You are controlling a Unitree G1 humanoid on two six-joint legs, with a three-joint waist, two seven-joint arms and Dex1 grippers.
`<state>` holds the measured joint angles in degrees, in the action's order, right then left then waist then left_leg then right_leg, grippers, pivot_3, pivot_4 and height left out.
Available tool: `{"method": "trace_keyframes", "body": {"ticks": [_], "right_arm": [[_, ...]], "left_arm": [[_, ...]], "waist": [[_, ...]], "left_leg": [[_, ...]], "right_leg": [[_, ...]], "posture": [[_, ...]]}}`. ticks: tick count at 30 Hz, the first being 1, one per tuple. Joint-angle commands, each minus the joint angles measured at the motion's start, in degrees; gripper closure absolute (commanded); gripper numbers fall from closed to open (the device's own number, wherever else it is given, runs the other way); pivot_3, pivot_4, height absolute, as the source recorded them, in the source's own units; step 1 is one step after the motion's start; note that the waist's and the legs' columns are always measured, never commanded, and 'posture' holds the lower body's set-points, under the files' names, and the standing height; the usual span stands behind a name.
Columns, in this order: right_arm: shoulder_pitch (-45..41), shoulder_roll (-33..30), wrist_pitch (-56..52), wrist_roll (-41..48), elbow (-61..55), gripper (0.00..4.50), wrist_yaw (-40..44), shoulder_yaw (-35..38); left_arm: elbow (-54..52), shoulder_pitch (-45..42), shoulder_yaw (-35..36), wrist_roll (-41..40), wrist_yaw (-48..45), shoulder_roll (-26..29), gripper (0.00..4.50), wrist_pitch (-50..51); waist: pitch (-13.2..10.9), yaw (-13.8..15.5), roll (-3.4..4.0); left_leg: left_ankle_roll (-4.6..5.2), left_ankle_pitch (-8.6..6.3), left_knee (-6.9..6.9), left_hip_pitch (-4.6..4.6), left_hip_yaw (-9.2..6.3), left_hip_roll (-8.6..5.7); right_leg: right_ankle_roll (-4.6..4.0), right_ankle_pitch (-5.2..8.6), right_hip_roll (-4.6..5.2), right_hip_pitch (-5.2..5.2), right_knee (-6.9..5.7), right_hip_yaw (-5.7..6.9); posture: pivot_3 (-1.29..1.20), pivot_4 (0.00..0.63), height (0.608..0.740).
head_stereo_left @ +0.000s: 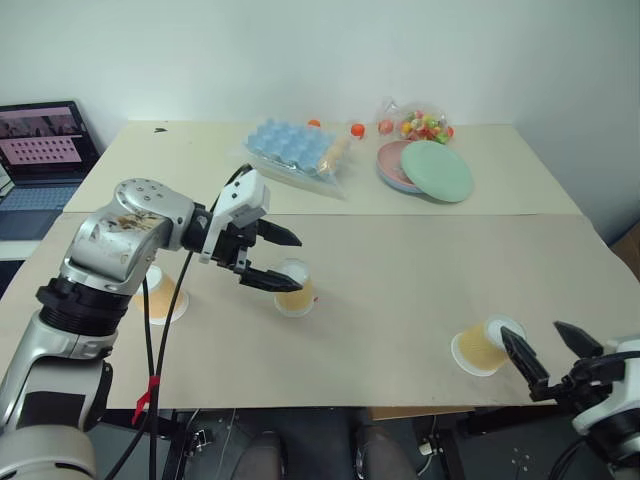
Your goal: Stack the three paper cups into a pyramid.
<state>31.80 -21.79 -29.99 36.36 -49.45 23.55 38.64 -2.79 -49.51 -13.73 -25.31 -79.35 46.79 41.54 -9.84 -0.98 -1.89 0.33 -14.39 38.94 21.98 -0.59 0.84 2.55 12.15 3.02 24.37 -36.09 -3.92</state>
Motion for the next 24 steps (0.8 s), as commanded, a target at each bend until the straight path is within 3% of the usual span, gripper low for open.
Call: {"method": "trace_keyframes", "body": {"ticks": [1,5,14,24], "right_arm": [[0.2,-2.8,-1.9,4.7,-4.4,0.02,-2.0,3.4],[0.2,-4.2,-2.9,7.1,-4.7,0.02,-3.8,3.5],[3.4,-1.3,2.8,-1.8,1.4,0.02,-1.2,-5.6],[2.5,-0.9,5.9,-3.7,5.2,0.02,0.6,-6.8]], "left_arm": [[-1.2,-0.5,1.2,-0.1,-0.3,0.2,0.0,-0.7],[-1.0,-0.5,0.9,0.1,-0.2,-0.4,0.0,-1.0],[-1.3,-0.5,1.3,0.5,-0.2,-0.2,0.0,-1.0],[-1.6,-1.0,1.4,0.4,-0.1,-0.1,0.0,-0.6]], "waist": [[0.0,0.0,0.0],[0.0,0.0,0.0],[0.0,0.1,0.0],[0.0,0.0,0.0]], "left_leg": [[0.0,0.0,0.0,0.0,0.0,0.0],[0.0,0.0,0.0,0.01,0.0,0.0],[0.0,0.0,0.01,0.03,0.0,-0.01],[0.0,0.0,0.0,0.01,0.01,0.0]], "right_leg": [[0.0,0.0,0.0,-0.01,0.0,0.0],[0.0,0.0,0.0,-0.02,0.02,0.0],[-0.01,0.01,0.01,-0.01,0.05,0.0],[-0.02,0.01,0.0,0.0,0.03,0.0]], "posture": [[0.0,0.15,0.736],[0.0,0.15,0.736],[0.0,0.15,0.736],[0.0,0.15,0.736]]}}
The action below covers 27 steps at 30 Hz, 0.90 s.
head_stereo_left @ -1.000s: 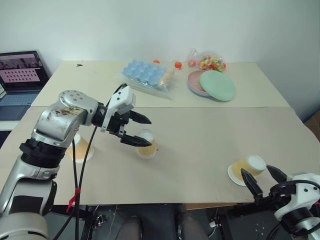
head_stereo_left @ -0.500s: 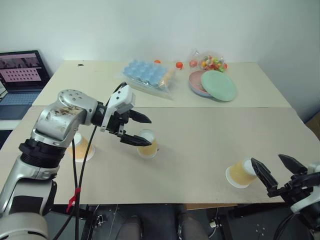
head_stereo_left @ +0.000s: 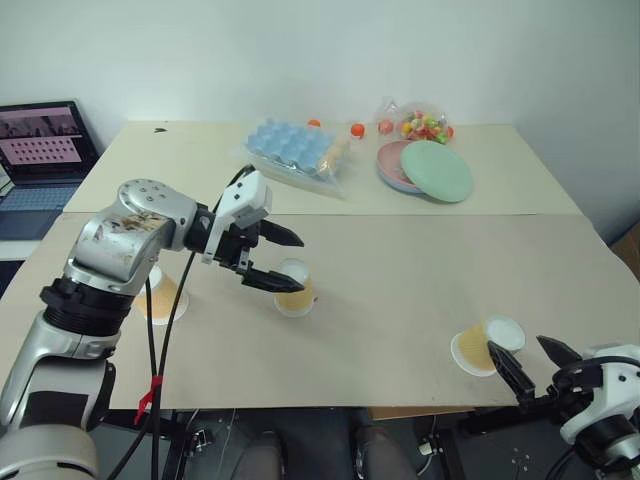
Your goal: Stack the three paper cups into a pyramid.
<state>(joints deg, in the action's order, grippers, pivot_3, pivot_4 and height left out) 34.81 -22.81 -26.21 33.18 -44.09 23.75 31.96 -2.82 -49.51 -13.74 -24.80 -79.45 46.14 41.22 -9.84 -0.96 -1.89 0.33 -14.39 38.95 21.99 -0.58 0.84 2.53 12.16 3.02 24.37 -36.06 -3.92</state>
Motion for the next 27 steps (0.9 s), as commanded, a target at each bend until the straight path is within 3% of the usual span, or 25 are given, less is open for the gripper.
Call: {"method": "trace_keyframes", "body": {"ticks": [1,20,26,27], "right_arm": [[-0.8,0.2,2.2,-0.7,0.0,0.02,0.4,-0.5],[-8.8,-1.5,1.9,-3.3,6.2,0.02,0.7,-4.9],[-9.9,-1.6,1.9,-3.6,6.8,1.72,0.7,-5.3],[-10.1,-1.7,1.7,-3.5,6.8,1.82,0.7,-5.3]], "left_arm": [[-1.6,-1.1,1.3,0.0,0.0,0.5,0.0,-0.4],[-3.4,-0.7,2.4,-0.5,0.1,3.8,0.0,1.2],[-3.8,-0.3,2.7,-0.6,0.1,4.3,0.0,1.4],[-3.7,-0.5,2.7,-0.6,0.2,4.4,0.0,1.4]], "waist": [[0.0,0.0,0.0],[0.0,0.0,0.01],[0.0,0.0,0.01],[0.0,0.0,0.01]], "left_leg": [[0.0,0.0,0.0,0.0,0.0,0.0],[0.0,0.0,-0.01,0.0,0.0,-0.01],[0.0,0.0,0.0,0.01,0.0,-0.02],[0.0,0.0,0.0,0.01,0.0,-0.01]], "right_leg": [[0.0,0.0,0.0,0.0,0.0,0.0],[0.0,0.0,0.0,0.01,0.0,0.0],[0.01,0.0,0.01,0.01,0.0,0.0],[0.01,0.0,0.0,0.01,0.01,0.0]], "posture": [[0.0,0.15,0.736],[0.0,0.15,0.736],[0.0,0.15,0.736],[0.0,0.15,0.736]]}}
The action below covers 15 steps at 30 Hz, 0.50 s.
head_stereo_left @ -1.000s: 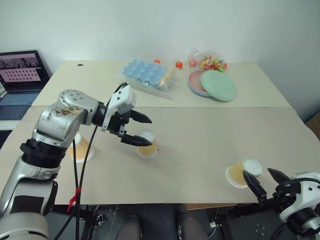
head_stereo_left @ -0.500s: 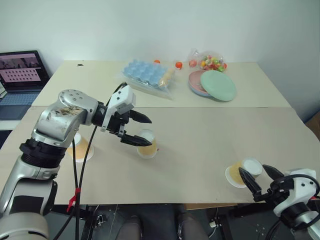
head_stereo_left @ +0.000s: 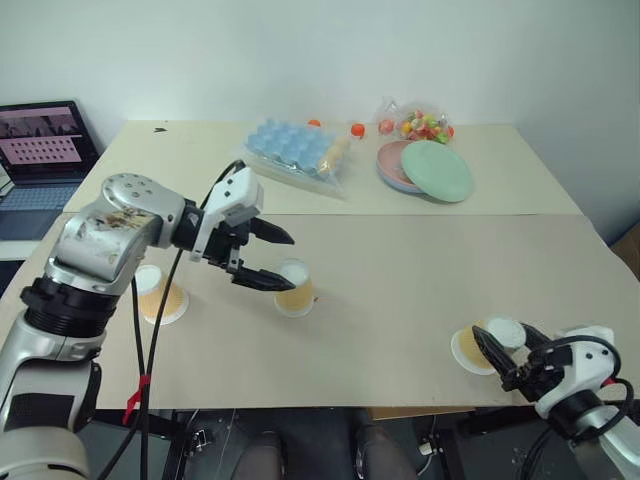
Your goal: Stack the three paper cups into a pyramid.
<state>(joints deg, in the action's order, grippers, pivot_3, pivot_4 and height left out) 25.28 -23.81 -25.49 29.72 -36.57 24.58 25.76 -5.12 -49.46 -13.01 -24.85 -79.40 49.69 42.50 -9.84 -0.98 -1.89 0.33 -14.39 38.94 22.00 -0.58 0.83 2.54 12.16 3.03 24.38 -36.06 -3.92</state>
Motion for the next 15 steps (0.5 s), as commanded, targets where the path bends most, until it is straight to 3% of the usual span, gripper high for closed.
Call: {"method": "trace_keyframes", "body": {"ticks": [1,5,10,15], "right_arm": [[-0.8,-0.9,0.6,0.0,-0.9,1.82,-0.2,0.9],[-2.5,-2.8,-1.9,1.4,-2.5,1.82,-0.8,1.9],[-13.3,-10.4,-12.0,8.2,-5.9,1.82,-3.4,1.6],[-28.6,-15.1,-21.2,10.3,-4.5,1.82,-5.5,-8.3]], "left_arm": [[-1.4,-0.6,2.0,-0.5,0.1,0.8,0.0,0.1],[-1.4,-0.8,2.1,-0.4,0.0,1.1,0.0,0.2],[-0.7,-1.3,2.5,0.2,-0.5,2.5,0.0,-0.3],[-0.3,-0.5,3.1,0.7,0.2,3.8,0.0,-1.3]], "waist": [[0.0,0.0,0.0],[0.0,-0.1,0.0],[0.0,-0.8,0.0],[0.0,-1.3,-0.01]], "left_leg": [[0.0,0.0,0.0,0.0,0.0,0.0],[0.0,0.0,0.0,-0.01,0.0,0.0],[0.0,0.0,0.01,-0.04,0.03,0.0],[0.0,0.01,0.0,-0.04,-0.03,0.01]], "right_leg": [[0.0,0.0,0.0,0.0,0.0,0.0],[0.0,0.0,0.0,0.0,-0.01,0.0],[0.0,-0.03,0.0,-0.01,-0.05,-0.04],[-0.02,-0.03,-0.04,-0.01,-0.05,-0.02]], "posture": [[0.0,0.15,0.736],[0.0,0.15,0.736],[0.0,0.15,0.736],[0.0,0.15,0.736]]}}
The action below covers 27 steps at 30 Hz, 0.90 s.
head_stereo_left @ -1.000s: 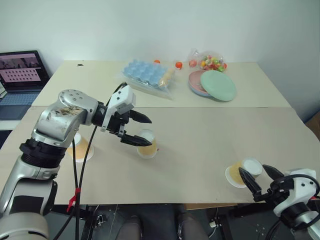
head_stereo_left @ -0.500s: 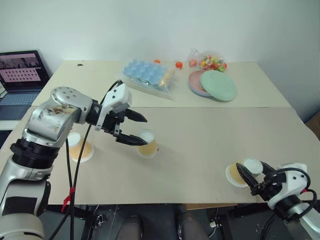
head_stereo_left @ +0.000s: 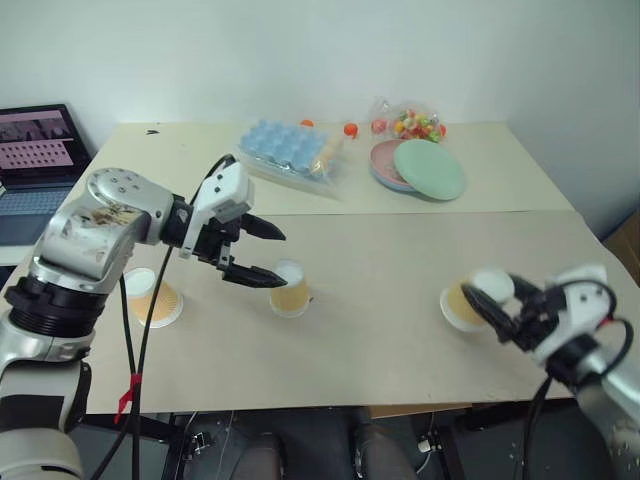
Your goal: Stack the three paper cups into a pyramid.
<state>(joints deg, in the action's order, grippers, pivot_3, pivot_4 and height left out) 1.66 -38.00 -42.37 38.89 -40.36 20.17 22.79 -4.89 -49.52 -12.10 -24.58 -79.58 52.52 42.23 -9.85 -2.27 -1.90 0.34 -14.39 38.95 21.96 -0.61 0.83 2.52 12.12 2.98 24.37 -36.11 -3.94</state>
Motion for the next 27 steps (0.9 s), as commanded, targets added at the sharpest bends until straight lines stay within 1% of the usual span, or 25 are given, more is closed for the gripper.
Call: {"method": "trace_keyframes", "body": {"ticks": [1,5,8,12,15,21,25,27], "right_arm": [[-7.3,-0.8,-5.1,0.6,-0.1,1.82,-1.1,-8.0],[-13.5,0.6,-6.3,-1.2,2.7,1.82,-0.9,-15.5],[-18.1,2.9,-5.8,-3.6,5.9,1.82,0.0,-22.3],[-20.6,4.2,-4.6,-6.1,8.5,1.82,2.0,-26.5],[-21.8,5.1,-3.7,-7.6,10.3,1.82,3.5,-28.4],[-23.3,7.1,-3.4,-9.4,12.1,1.82,4.9,-28.9],[-28.8,11.6,-2.9,-11.4,15.3,1.82,4.7,-31.9],[-29.8,12.8,-3.0,-12.0,15.8,1.82,5.0,-32.1]], "left_arm": [[-0.8,-0.1,2.3,0.4,0.7,1.0,0.0,-0.9],[-2.1,0.6,3.0,-0.2,2.0,1.0,0.0,0.0],[-3.6,1.7,4.1,-0.9,3.1,1.5,0.0,1.0],[-5.5,3.0,5.2,-1.6,4.4,1.8,0.0,2.1],[-6.8,3.8,5.9,-2.3,5.3,1.8,0.0,3.1],[-8.2,4.5,6.6,-3.5,6.9,1.8,0.0,4.4],[-10.0,5.6,7.1,-4.4,8.4,1.3,0.0,5.3],[-10.4,5.7,7.2,-4.6,8.8,1.3,0.0,5.5]], "waist": [[0.0,0.0,-0.01],[0.0,0.2,-0.02],[0.0,0.2,-0.03],[0.0,0.2,-0.03],[0.0,0.2,-0.04],[0.0,0.1,-0.04],[0.0,-0.5,-0.05],[0.0,-0.4,-0.05]], "left_leg": [[0.0,0.0,-0.01,0.02,-0.03,0.0],[0.01,-0.01,0.0,0.18,-0.05,-0.02],[0.02,-0.02,0.01,0.29,-0.03,-0.08],[0.03,-0.02,0.0,0.34,-0.03,-0.07],[0.03,-0.02,0.01,0.38,-0.03,-0.07],[0.03,-0.02,0.01,0.37,-0.03,-0.05],[0.03,-0.02,0.02,0.36,-0.01,-0.03],[0.02,-0.01,0.01,0.4,0.03,-0.01]], "right_leg": [[-0.01,0.01,0.0,0.01,0.01,0.02],[0.0,0.01,0.02,0.13,0.07,0.05],[0.02,0.0,0.1,0.2,0.13,0.05],[0.01,0.0,0.08,0.32,0.08,0.06],[-0.25,-0.16,0.09,0.41,0.03,0.06],[-0.24,-0.15,0.06,0.45,-0.01,0.06],[-0.26,-0.17,0.05,0.48,-0.03,0.03],[-0.28,-0.2,0.01,0.62,-0.13,-0.04]], "posture": [[0.0,0.15,0.736],[0.0,0.15,0.736],[0.0,0.15,0.736],[0.0,0.15,0.736],[0.0,0.15,0.736],[0.0,0.15,0.736],[0.0,0.15,0.736],[0.0,0.15,0.736]]}}
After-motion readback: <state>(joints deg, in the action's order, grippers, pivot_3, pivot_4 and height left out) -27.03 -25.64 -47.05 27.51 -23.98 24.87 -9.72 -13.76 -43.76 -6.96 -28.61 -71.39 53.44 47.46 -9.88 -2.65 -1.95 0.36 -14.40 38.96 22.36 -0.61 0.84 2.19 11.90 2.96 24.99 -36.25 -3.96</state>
